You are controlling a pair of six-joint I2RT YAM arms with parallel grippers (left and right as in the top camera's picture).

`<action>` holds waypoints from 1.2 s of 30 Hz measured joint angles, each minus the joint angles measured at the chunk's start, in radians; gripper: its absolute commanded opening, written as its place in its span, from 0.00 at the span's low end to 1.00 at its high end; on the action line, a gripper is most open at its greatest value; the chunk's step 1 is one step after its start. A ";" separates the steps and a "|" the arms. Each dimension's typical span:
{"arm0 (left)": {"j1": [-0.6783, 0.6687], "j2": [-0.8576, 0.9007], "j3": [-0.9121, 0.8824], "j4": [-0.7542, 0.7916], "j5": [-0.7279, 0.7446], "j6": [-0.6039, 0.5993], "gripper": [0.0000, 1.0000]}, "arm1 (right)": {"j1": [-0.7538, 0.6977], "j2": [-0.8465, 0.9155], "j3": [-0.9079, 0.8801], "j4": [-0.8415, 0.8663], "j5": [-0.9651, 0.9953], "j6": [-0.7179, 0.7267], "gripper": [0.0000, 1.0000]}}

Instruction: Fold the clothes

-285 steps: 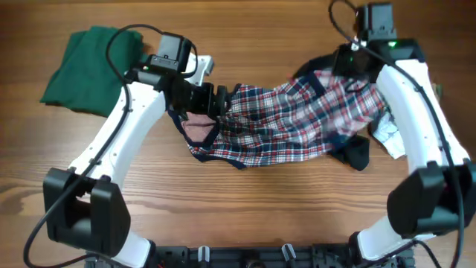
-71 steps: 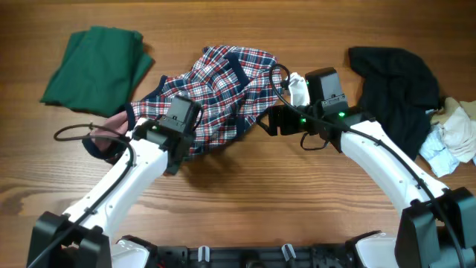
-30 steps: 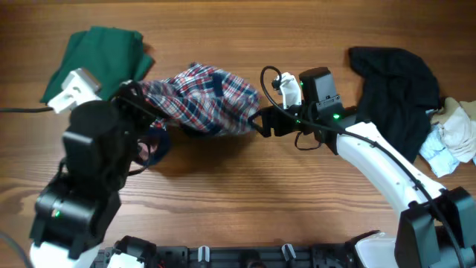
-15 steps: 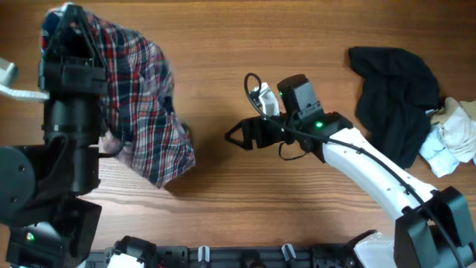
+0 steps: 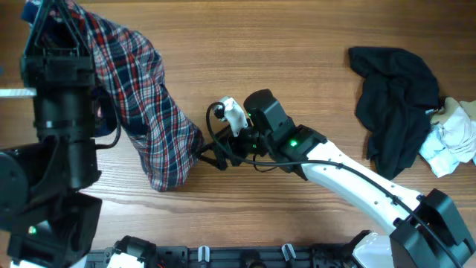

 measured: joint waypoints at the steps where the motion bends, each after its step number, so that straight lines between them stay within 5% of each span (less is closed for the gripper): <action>1: 0.000 0.001 0.019 -0.007 0.007 0.000 0.04 | 0.000 0.000 0.000 0.023 0.011 -0.009 0.86; 11: 0.000 -0.046 0.124 -0.092 0.025 0.000 0.04 | 0.000 0.135 -0.001 0.216 -0.056 -0.027 0.70; 16: 0.000 -0.046 0.126 -0.105 0.025 0.000 0.04 | 0.014 0.135 -0.001 0.224 -0.101 -0.019 0.44; 19: 0.000 -0.046 0.126 -0.131 0.021 0.012 0.04 | 0.021 0.135 -0.001 0.227 -0.120 -0.010 0.04; 23: 0.000 -0.046 0.126 -0.149 0.021 0.015 0.04 | 0.021 0.135 -0.001 0.252 -0.126 0.003 0.04; 24: 0.000 -0.046 0.126 -0.151 0.021 0.015 0.04 | 0.021 0.135 -0.001 0.266 -0.128 0.003 0.05; 27: 0.000 -0.046 0.126 -0.164 0.021 0.015 0.04 | 0.021 0.135 -0.001 0.284 -0.147 0.004 0.69; 28: 0.000 -0.046 0.126 -0.169 0.021 0.016 0.04 | 0.021 0.135 -0.001 0.284 -0.151 0.006 0.76; 36: 0.000 -0.046 0.126 -0.212 0.020 0.016 0.04 | 0.031 0.135 -0.001 0.331 -0.275 -0.046 0.90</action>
